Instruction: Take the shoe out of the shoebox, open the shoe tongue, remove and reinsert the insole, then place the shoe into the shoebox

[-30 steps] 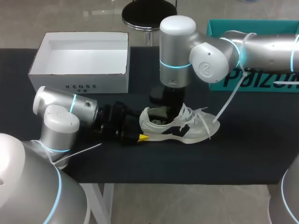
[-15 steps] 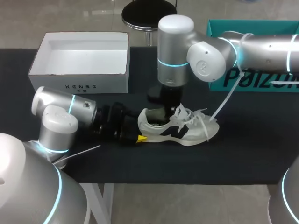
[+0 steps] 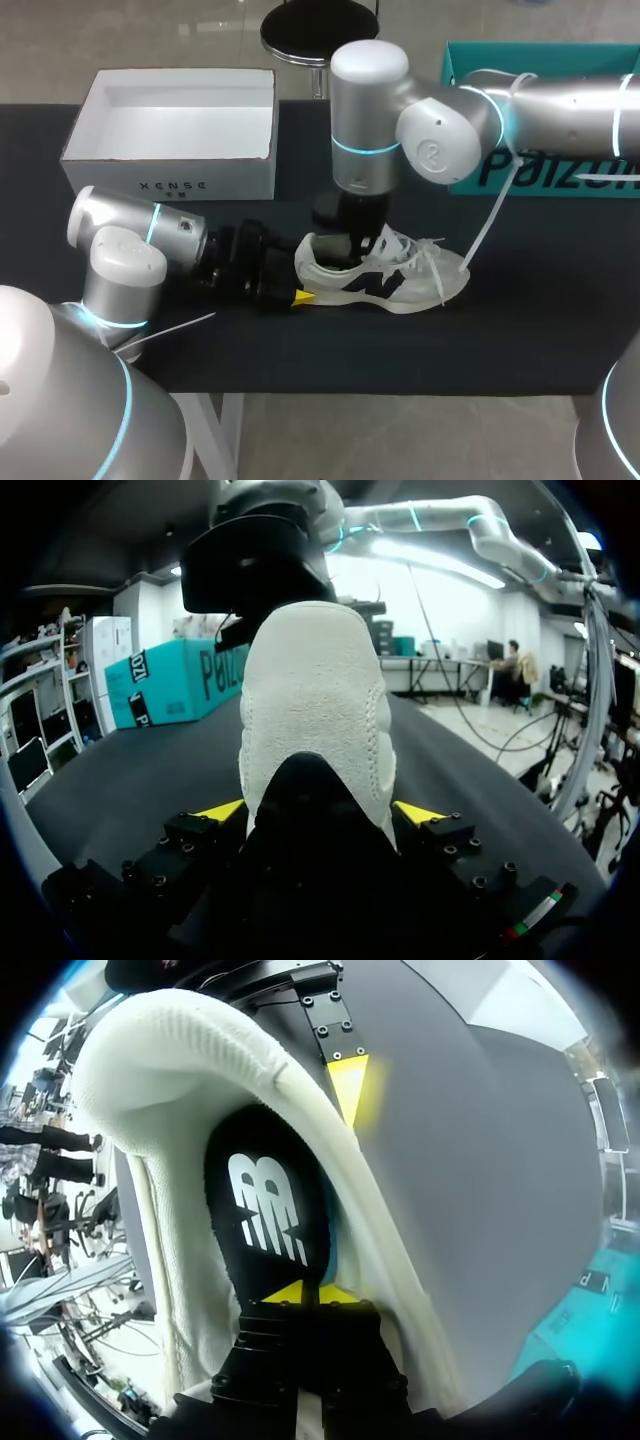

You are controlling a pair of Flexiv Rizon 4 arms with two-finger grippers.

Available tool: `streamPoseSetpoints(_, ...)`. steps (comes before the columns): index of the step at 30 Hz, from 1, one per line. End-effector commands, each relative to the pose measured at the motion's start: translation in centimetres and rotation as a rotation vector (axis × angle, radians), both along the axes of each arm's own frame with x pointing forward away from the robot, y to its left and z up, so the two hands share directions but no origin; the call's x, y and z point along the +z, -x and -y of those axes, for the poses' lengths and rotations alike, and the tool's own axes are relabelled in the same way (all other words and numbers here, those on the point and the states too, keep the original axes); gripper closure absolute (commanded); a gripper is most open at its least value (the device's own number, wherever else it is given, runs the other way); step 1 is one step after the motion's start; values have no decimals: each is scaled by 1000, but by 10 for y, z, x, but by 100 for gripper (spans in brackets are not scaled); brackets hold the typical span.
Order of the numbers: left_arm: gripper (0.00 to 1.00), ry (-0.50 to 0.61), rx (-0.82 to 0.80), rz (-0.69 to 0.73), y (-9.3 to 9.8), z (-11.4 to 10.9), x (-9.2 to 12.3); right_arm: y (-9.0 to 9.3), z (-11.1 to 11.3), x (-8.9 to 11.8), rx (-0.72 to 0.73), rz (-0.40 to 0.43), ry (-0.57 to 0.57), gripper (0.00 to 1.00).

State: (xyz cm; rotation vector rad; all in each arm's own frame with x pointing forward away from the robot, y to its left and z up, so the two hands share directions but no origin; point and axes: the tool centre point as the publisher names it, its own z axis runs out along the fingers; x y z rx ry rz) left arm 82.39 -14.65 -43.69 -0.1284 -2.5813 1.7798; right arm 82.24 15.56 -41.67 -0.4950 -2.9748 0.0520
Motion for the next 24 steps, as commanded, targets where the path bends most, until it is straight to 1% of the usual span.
streamPoseSetpoints(1, 100, -4, 3, 0, -3, 5, -2, 11, -4, -23, -4, 15, 5, 100)
streamPoseSetpoints(7, 100, -4, 3, 0, -3, 5, -2, 7, -6, -9, -5, 37, 4, 100)
streamPoseSetpoints(12, 100, -4, 3, 0, -3, 5, -2, 6, -7, -5, -10, 44, 3, 100)
streamPoseSetpoints(18, 100, -4, 3, 0, -3, 5, -2, 3, -5, 4, -26, 53, -1, 100)
streamPoseSetpoints(24, 100, -4, 3, 0, -3, 5, -2, -2, -3, 20, -28, 73, -2, 100)
